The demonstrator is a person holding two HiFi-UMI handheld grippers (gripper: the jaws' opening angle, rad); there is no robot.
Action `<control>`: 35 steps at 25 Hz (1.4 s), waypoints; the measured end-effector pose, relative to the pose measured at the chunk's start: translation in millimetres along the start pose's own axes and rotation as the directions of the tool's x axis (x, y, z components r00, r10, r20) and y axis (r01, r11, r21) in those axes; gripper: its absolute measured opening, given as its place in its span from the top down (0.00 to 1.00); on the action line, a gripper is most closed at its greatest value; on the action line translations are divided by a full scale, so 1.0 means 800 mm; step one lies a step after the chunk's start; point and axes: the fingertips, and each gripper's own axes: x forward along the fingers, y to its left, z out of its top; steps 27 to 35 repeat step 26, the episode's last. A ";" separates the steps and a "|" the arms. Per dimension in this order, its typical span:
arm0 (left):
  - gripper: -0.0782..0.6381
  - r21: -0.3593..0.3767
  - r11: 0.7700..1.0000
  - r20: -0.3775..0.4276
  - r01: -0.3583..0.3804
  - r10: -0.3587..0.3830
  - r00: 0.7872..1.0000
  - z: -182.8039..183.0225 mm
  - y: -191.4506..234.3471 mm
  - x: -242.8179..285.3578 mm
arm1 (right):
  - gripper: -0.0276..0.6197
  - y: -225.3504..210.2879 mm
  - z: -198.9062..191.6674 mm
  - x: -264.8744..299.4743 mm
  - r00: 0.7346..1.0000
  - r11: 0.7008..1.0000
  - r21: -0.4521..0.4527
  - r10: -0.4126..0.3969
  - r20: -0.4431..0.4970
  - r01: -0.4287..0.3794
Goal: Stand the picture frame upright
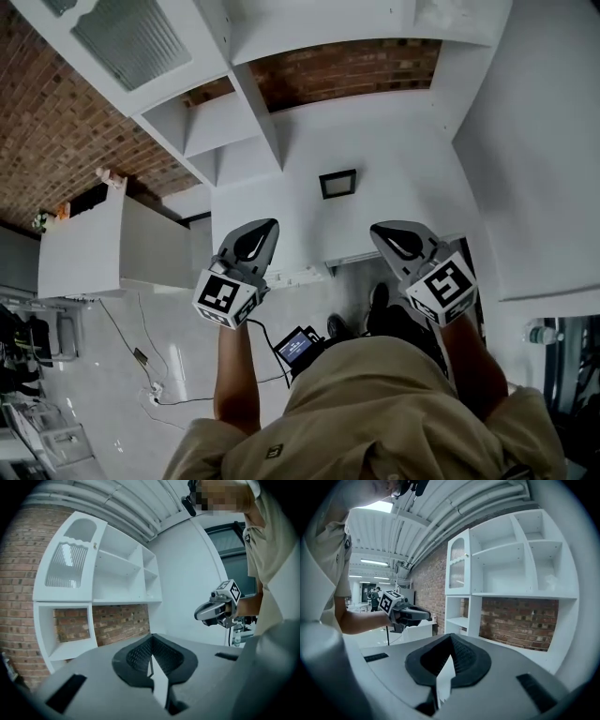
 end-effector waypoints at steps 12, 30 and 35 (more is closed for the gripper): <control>0.88 0.034 0.998 -0.001 -0.055 0.055 0.998 0.102 -0.157 -0.098 | 0.95 0.084 0.037 -0.147 0.996 0.997 0.007 0.077 0.036 -0.077; 0.88 0.019 0.999 0.030 -0.036 0.036 0.999 0.124 -0.342 -0.163 | 0.95 0.162 0.012 -0.330 0.997 0.998 -0.028 0.060 0.057 -0.058; 0.88 0.019 0.999 0.030 -0.036 0.036 0.999 0.124 -0.342 -0.163 | 0.95 0.162 0.012 -0.330 0.997 0.998 -0.028 0.060 0.057 -0.058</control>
